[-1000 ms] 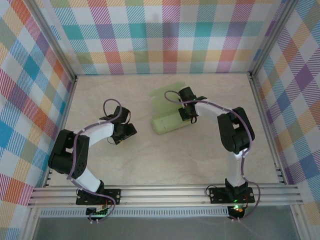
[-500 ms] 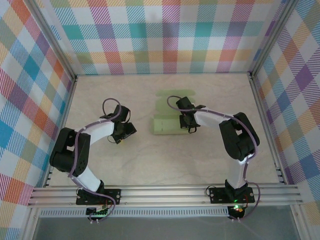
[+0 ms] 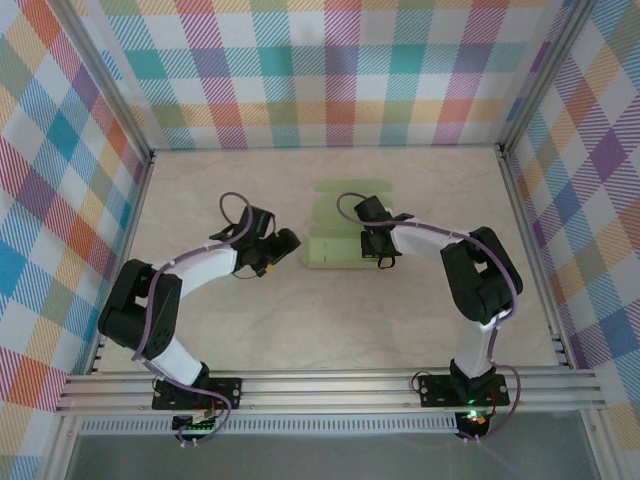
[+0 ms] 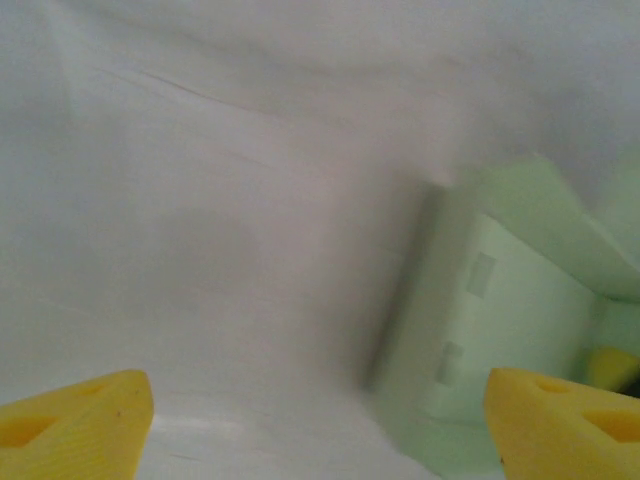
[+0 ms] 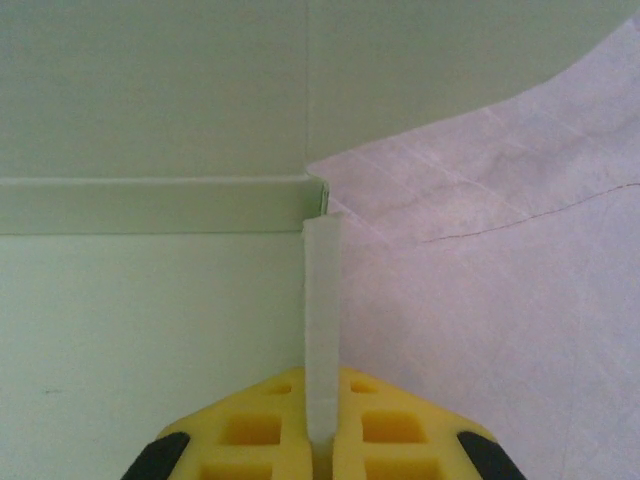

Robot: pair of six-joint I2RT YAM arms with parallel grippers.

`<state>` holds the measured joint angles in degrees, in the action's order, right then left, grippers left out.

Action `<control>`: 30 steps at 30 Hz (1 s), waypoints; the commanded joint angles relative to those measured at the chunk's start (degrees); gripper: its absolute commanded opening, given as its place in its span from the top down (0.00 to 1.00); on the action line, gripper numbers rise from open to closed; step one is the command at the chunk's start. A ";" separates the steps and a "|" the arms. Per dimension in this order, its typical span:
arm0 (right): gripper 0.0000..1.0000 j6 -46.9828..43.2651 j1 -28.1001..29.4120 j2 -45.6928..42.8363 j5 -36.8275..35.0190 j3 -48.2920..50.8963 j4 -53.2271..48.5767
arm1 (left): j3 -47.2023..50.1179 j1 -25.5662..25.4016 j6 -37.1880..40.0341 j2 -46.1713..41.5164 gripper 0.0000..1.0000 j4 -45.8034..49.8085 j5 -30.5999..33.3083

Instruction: Fold the paper box

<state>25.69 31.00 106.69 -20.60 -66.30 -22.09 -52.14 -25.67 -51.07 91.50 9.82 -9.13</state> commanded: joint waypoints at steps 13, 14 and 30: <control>1.00 1.94 0.26 -1.88 -0.50 1.44 0.54 | -13.43 -8.39 -23.66 6.20 0.33 14.44 3.63; 1.00 2.08 0.20 -1.83 -0.36 1.53 0.78 | -12.54 -8.88 -25.67 5.26 0.33 15.56 6.00; 0.72 1.30 0.35 -4.27 -0.68 1.18 0.40 | -11.97 -9.66 -30.58 7.12 0.36 12.85 4.37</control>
<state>26.57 31.00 105.65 -21.02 -65.30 -21.04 -63.24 -34.83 -81.30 98.21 22.37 -5.02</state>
